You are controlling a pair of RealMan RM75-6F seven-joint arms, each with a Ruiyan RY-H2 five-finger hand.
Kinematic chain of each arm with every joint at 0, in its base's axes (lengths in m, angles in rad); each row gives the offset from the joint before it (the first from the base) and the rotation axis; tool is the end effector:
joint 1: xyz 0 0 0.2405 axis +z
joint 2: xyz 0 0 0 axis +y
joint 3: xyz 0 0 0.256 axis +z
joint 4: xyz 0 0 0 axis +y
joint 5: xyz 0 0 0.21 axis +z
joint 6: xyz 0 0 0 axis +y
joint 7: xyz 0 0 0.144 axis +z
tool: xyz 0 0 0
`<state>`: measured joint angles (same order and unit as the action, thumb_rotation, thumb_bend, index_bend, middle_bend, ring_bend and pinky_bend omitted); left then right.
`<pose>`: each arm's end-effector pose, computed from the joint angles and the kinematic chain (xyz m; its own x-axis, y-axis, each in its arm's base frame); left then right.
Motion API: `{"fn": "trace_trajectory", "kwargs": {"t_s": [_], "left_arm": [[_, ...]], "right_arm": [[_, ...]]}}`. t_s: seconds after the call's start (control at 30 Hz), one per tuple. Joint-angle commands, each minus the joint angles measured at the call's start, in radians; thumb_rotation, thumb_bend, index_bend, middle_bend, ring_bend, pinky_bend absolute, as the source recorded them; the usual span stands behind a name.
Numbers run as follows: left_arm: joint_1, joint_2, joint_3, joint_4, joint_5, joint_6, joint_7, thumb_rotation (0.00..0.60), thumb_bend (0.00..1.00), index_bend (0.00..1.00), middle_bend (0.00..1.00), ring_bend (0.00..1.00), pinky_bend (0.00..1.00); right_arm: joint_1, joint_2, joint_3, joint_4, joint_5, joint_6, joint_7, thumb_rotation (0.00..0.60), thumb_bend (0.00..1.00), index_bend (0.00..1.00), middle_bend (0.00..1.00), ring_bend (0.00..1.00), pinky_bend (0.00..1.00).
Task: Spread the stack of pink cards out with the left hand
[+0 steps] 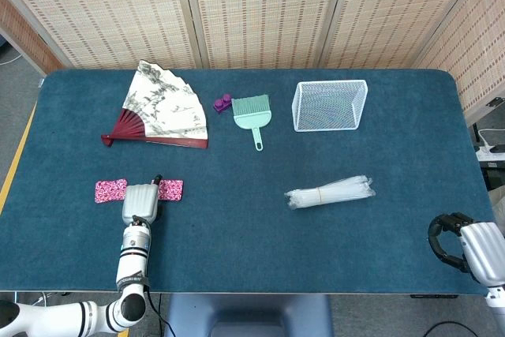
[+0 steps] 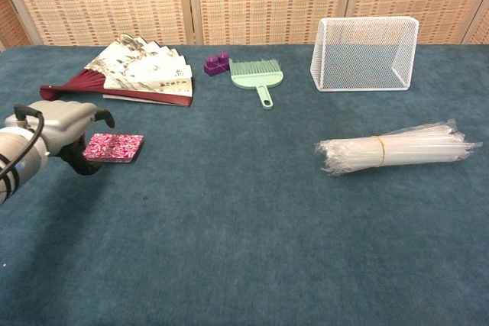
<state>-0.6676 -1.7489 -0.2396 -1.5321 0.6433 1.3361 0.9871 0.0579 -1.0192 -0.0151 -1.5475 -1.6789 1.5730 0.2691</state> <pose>-0.1765 0.3153 -0.0352 0.5998 0.2909 0.7454 0.7695 0.0456 -0.6370 -0.3115 -0.1583 0.1884 0.3038 -0.0237 0.9525 -0.9422 -0.1557 0.2966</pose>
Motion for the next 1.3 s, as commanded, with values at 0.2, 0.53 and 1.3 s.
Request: {"fn": "trace_trajectory", "kwargs": {"t_s": [0.2,0.53,1.3], "left_arm": [[-0.049,-0.066,-0.023,0.064,-0.029,-0.004,0.038,0.600,0.34,0.19,1.00,1.00,1.00],[-0.056,-0.072,-0.027,0.103,-0.040,0.002,0.044,0.600,0.34,0.19,1.00,1.00,1.00],[-0.064,-0.094,-0.025,0.133,-0.051,-0.013,0.033,0.600,0.33,0.22,1.00,1.00,1.00]], "right_arm": [[0.000,0.006,-0.001,0.003,-0.002,0.003,0.014,0.600,0.46,0.64,0.58,0.52,0.80],[0.000,0.004,0.000,0.004,-0.003,0.004,0.014,0.600,0.46,0.64,0.58,0.52,0.80],[0.000,0.004,0.000,0.002,-0.001,0.003,0.013,0.600,0.46,0.64,0.58,0.52,0.80]]}}
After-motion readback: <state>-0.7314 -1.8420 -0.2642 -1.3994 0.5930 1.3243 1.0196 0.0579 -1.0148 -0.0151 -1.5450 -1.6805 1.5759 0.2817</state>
